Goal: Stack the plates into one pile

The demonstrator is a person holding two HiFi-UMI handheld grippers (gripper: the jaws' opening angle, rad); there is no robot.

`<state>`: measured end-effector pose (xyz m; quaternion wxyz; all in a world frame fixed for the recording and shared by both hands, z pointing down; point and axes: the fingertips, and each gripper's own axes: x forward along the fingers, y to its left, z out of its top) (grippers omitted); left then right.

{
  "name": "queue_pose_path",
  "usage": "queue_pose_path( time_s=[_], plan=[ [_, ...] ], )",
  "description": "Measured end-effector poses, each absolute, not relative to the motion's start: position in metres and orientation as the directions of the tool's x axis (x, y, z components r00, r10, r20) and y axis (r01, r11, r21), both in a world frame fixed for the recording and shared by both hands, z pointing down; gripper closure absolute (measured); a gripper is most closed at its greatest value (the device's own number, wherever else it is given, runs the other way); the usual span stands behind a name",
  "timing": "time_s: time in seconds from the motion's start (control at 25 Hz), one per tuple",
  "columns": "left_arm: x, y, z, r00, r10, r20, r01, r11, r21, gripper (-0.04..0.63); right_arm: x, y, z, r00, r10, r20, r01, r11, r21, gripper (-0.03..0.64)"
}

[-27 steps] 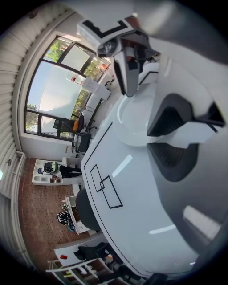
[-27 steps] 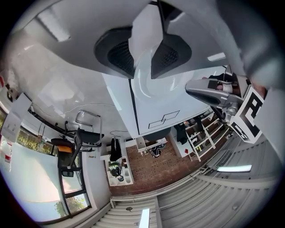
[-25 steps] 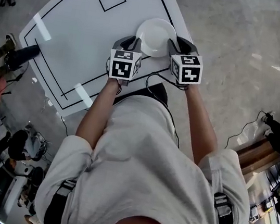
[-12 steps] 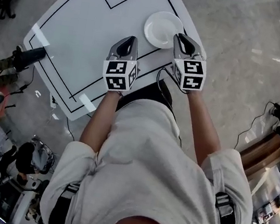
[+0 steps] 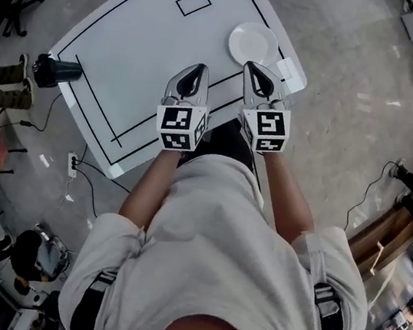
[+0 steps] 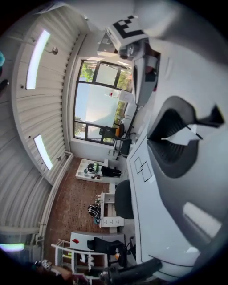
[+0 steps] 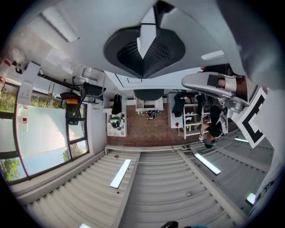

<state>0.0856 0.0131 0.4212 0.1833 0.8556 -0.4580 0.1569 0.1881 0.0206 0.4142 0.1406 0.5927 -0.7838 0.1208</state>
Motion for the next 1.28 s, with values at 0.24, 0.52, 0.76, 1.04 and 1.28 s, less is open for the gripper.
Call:
queue_pose_path(
  time_s=[0.24, 0.52, 0.76, 1.04, 1.28],
  plan=[
    [0.044, 0.037, 0.350, 0.517, -0.815, 0.262, -0.854, -0.512, 0.093, 0.592, 0.149, 0.057, 0.346, -0.238, -0.955, 0.177, -0.970, 0.244, 0.011, 0.618],
    [0.018, 0.069, 0.316, 0.528, -0.826, 0.200, -0.849, -0.520, 0.094, 0.592, 0.114, 0.094, 0.301, -0.250, -0.963, 0.100, -0.965, 0.256, 0.052, 0.618],
    [0.011, 0.083, 0.305, 0.547, -0.818, 0.179, -0.837, -0.540, 0.090, 0.592, 0.102, 0.103, 0.288, -0.235, -0.969, 0.081, -0.970, 0.239, 0.048, 0.618],
    [0.011, 0.087, 0.297, 0.568, -0.806, 0.168, -0.822, -0.563, 0.082, 0.592, 0.088, 0.108, 0.282, -0.257, -0.963, 0.085, -0.963, 0.262, 0.063, 0.618],
    [0.015, 0.084, 0.291, 0.588, -0.792, 0.164, -0.807, -0.586, 0.067, 0.592, 0.086, 0.104, 0.274, -0.254, -0.965, 0.069, -0.964, 0.259, 0.064, 0.618]
  ],
)
